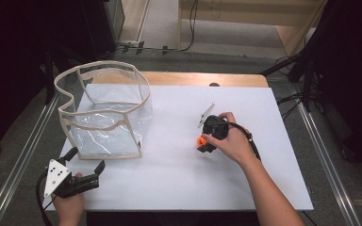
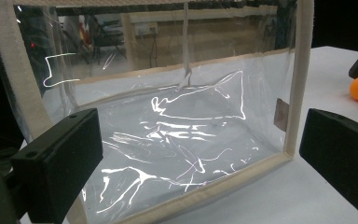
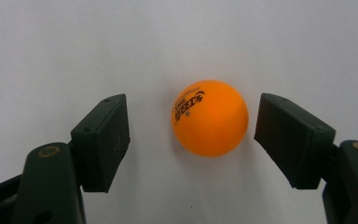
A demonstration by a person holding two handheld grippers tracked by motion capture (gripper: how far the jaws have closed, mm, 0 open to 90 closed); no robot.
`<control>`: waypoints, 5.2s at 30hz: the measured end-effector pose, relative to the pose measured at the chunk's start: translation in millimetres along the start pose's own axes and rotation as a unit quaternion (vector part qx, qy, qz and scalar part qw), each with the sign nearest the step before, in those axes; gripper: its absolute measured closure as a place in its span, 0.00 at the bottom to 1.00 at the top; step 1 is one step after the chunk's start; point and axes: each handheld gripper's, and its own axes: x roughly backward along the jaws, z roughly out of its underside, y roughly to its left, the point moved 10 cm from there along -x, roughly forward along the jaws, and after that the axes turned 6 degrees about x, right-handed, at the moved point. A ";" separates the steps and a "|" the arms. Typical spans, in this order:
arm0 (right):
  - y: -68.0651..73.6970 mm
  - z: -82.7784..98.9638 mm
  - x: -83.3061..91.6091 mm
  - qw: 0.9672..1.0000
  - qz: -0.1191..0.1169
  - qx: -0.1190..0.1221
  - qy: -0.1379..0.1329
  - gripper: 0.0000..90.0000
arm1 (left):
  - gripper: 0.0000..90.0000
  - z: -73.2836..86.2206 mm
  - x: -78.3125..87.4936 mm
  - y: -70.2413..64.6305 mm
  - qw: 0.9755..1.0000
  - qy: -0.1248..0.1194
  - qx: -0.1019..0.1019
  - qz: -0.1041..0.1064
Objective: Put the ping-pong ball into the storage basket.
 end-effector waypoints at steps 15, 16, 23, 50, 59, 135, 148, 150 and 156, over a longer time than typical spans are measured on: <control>-4.7 3.1 -9.2 1.000 0.006 -0.014 0.010 0.37 | 0.00 0.0 0.0 0.0 1.000 0.000 0.000 0.000; -4.6 3.0 -9.5 1.000 0.006 -0.016 0.010 0.37 | 0.00 0.0 0.0 0.0 1.000 0.000 0.000 0.000; -6.1 3.3 -11.1 1.000 0.011 -0.022 0.015 0.41 | 0.00 -0.1 -0.1 0.0 1.000 0.000 0.000 0.000; -3.8 -2.3 -8.1 1.000 -0.002 -0.014 0.008 0.52 | 0.00 -0.1 -0.1 0.0 1.000 0.000 0.000 0.000; -1.3 -12.3 -5.0 1.000 -0.013 -0.003 0.009 0.52 | 0.00 -0.2 -0.1 0.2 1.000 -0.001 0.001 0.000; 15.3 -85.3 11.8 0.998 -0.055 0.038 -0.010 0.52 | 0.00 -0.6 -0.5 1.0 1.000 -0.001 0.005 0.000; 15.6 -100.1 25.0 0.997 -0.053 0.052 -0.012 0.53 | 0.00 -0.8 -0.5 1.1 1.000 -0.001 0.005 0.001; 16.8 -102.9 27.2 0.997 -0.054 0.053 -0.012 0.53 | 0.00 -0.9 -0.6 1.0 1.000 -0.002 0.006 0.002; 17.6 -110.6 34.4 0.997 -0.052 0.057 -0.017 0.53 | 0.00 -1.2 -0.5 1.1 1.000 -0.003 0.007 0.002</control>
